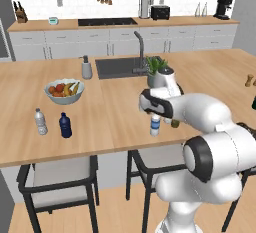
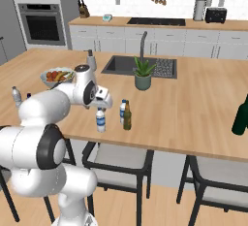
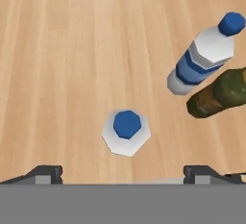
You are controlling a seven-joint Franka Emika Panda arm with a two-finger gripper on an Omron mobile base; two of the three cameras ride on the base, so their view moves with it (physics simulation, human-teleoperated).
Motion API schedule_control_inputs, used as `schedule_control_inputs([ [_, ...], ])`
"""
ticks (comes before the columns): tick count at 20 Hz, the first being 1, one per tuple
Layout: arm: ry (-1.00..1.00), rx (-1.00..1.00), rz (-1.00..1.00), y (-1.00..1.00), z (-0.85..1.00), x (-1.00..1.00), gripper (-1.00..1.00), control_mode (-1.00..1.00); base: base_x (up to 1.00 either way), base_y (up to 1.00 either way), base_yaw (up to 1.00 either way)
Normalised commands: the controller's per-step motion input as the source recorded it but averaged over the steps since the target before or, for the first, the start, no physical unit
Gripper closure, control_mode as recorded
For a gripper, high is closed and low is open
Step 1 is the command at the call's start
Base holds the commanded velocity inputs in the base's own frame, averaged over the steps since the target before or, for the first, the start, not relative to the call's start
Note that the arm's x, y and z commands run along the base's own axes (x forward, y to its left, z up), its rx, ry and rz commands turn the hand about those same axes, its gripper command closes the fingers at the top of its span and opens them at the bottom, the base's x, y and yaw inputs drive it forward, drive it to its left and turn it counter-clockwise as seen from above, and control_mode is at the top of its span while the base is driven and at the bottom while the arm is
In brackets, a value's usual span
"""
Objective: Move the plastic bottles in the middle to the plastics group, and the glass bottles in the middle to the glass group.
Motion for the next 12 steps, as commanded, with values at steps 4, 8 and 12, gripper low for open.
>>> schedule_control_inputs([
  [4,-0.06,0.0,0.0,-0.07,-0.13,-0.07,-1.0,-1.0,0.0,0.0,0.0],
  [8,-0.04,0.0,0.0,0.0,-0.29,0.02,-1.0,-1.0,0.0,0.0,0.0],
  [12,0.0,0.0,0.0,0.0,-0.05,0.0,-1.0,-1.0,0.0,0.0,0.0],
])
